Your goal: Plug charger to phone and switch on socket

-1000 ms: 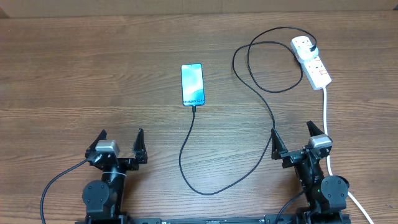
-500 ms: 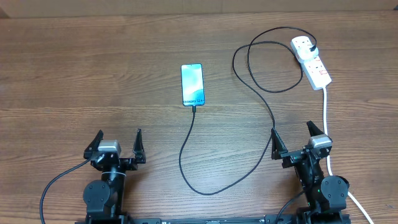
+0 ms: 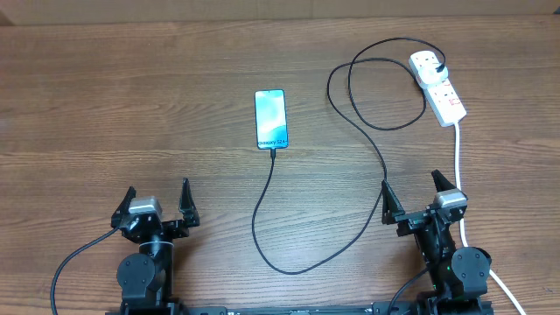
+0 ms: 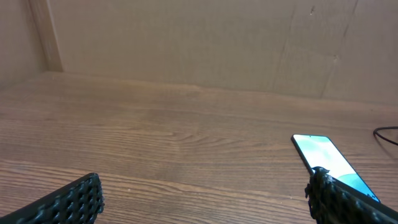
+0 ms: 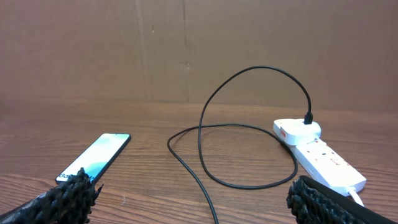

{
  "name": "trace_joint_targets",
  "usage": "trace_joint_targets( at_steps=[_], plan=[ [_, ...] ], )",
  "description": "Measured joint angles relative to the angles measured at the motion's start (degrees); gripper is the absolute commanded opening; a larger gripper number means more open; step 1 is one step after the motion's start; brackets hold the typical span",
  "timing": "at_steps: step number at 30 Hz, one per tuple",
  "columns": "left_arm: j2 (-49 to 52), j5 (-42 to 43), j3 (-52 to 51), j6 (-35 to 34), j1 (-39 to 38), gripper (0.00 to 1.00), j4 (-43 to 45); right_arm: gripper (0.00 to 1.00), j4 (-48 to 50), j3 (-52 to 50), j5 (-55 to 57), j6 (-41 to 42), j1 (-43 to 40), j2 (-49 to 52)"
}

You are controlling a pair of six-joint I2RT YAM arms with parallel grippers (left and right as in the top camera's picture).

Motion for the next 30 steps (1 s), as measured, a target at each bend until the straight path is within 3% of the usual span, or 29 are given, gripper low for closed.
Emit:
trace_joint_targets(
  at_steps=[30],
  plan=[
    [0.0,0.7,0.0,1.66,0.0,1.0,-0.02,1.0,0.0,0.0,0.0,0.02,0.0,0.0]
  ],
)
